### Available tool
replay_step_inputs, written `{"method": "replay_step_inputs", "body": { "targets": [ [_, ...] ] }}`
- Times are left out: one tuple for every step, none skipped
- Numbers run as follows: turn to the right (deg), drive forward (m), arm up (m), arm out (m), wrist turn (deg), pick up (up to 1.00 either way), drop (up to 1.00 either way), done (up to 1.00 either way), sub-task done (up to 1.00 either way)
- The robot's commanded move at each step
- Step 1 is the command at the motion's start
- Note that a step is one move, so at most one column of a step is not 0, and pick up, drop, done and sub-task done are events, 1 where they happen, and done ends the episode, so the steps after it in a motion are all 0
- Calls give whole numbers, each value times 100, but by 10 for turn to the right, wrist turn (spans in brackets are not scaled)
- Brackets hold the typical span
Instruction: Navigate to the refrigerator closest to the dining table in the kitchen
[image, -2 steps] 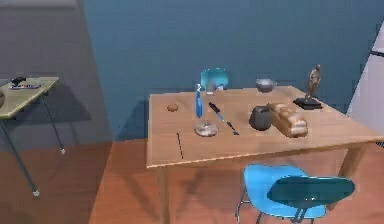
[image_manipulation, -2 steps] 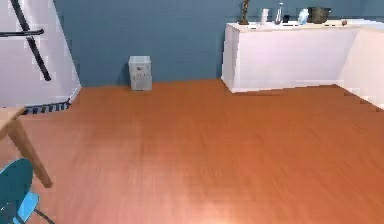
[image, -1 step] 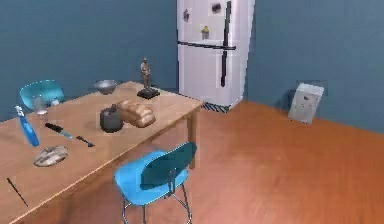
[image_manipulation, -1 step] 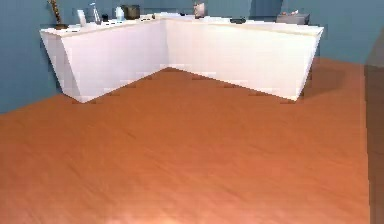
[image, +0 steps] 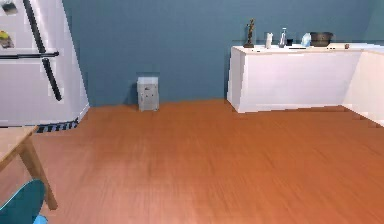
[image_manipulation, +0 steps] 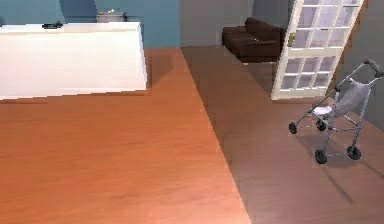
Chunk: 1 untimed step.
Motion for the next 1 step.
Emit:
{"method": "replay_step_inputs", "body": {
  "targets": [
    [90, 0, 0, 0, 0, 0, 0, 0, 0]
  ]
}}
